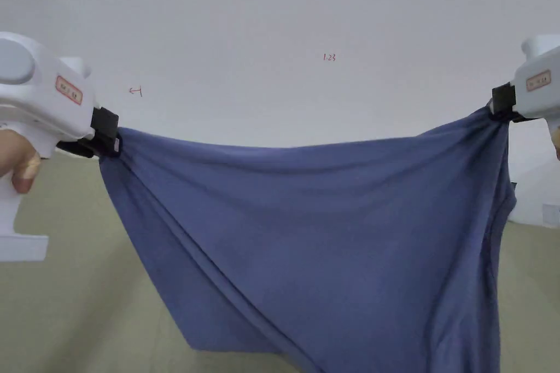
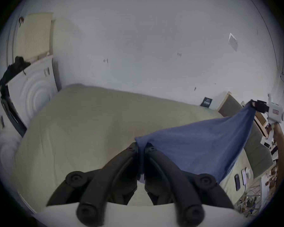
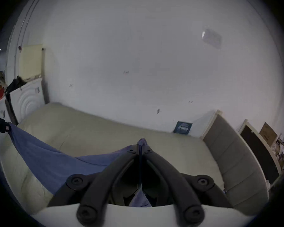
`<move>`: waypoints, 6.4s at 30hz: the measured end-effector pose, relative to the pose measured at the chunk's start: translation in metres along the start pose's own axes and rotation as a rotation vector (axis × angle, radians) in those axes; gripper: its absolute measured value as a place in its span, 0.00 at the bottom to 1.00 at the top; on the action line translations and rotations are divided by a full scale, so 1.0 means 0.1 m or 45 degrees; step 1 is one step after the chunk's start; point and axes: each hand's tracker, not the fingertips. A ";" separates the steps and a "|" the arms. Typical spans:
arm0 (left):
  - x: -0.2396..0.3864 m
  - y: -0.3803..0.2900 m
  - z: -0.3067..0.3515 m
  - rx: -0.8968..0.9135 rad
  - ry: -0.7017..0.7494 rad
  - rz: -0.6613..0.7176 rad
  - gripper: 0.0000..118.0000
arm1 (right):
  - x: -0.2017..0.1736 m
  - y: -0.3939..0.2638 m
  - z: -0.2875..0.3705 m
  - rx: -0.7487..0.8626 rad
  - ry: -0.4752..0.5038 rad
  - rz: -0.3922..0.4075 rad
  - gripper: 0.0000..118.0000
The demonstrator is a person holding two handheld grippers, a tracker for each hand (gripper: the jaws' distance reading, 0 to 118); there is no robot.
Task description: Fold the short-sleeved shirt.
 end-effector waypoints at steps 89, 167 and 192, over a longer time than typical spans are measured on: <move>-0.07 -4.20 1.12 -0.269 -0.023 0.030 0.00 | -0.61 -4.69 2.62 -0.621 0.108 -0.343 0.00; -0.06 -2.94 0.08 -0.325 -0.053 -0.005 0.09 | -0.19 -3.52 1.25 -0.517 0.205 -0.252 0.15; -0.14 -3.34 -0.87 -0.442 0.070 0.086 0.67 | -0.15 -4.29 1.28 -0.590 0.197 -0.319 0.00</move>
